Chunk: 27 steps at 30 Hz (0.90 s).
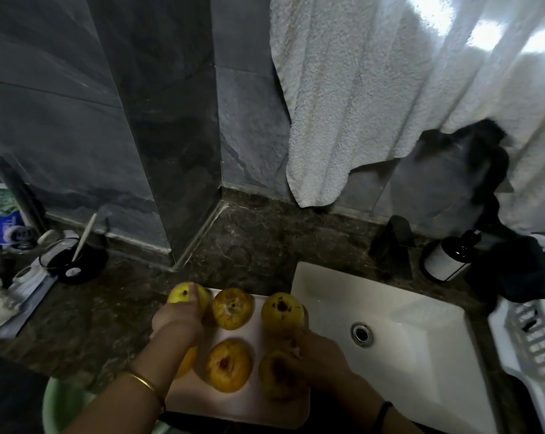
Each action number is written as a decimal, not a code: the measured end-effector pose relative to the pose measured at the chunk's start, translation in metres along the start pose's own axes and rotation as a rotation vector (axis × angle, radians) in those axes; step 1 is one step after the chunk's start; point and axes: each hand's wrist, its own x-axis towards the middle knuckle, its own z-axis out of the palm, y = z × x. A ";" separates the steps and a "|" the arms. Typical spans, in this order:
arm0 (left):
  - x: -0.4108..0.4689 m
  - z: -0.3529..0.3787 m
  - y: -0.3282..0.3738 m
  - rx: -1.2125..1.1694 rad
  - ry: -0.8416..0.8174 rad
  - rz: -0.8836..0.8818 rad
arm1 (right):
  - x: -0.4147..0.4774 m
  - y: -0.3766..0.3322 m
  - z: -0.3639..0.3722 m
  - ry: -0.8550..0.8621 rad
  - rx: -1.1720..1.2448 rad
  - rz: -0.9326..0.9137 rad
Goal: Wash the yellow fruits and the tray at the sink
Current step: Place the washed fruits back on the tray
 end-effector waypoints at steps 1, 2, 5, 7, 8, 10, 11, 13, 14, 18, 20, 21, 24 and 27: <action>0.001 0.001 0.000 -0.012 -0.001 -0.003 | 0.002 0.004 -0.002 0.061 0.067 0.023; 0.002 0.002 -0.001 -0.021 -0.002 -0.009 | 0.004 0.009 -0.003 0.123 0.159 0.043; 0.003 0.003 0.001 -0.014 0.007 -0.017 | 0.008 0.025 -0.003 0.415 0.526 0.158; 0.002 0.003 0.001 -0.015 0.003 -0.022 | 0.008 0.037 -0.002 0.478 0.525 0.278; 0.002 0.003 0.001 -0.021 0.002 -0.024 | 0.009 0.045 0.000 0.413 0.435 0.335; 0.003 0.004 0.001 -0.025 0.000 -0.029 | 0.012 0.059 0.007 0.181 0.233 0.383; 0.003 0.005 0.001 -0.035 0.003 -0.032 | 0.013 0.063 0.010 0.093 0.149 0.392; 0.001 0.007 0.004 -0.074 0.013 -0.044 | 0.016 0.067 0.014 0.049 0.043 0.400; -0.001 0.007 0.006 -0.089 0.017 -0.053 | 0.017 0.068 0.016 0.056 0.010 0.389; -0.009 0.010 0.006 -0.067 0.071 -0.063 | 0.025 0.063 0.019 -0.051 0.145 0.310; -0.013 0.009 0.003 -0.068 0.086 -0.062 | 0.027 0.057 0.022 -0.117 0.260 0.293; -0.016 0.008 0.001 -0.067 0.101 -0.059 | 0.028 0.055 0.025 -0.114 0.300 0.291; -0.027 0.006 -0.006 -0.056 0.156 -0.039 | 0.029 0.054 0.033 -0.063 0.341 0.285; -0.040 0.007 -0.005 -0.029 0.167 -0.033 | 0.029 0.053 0.034 -0.063 0.285 0.254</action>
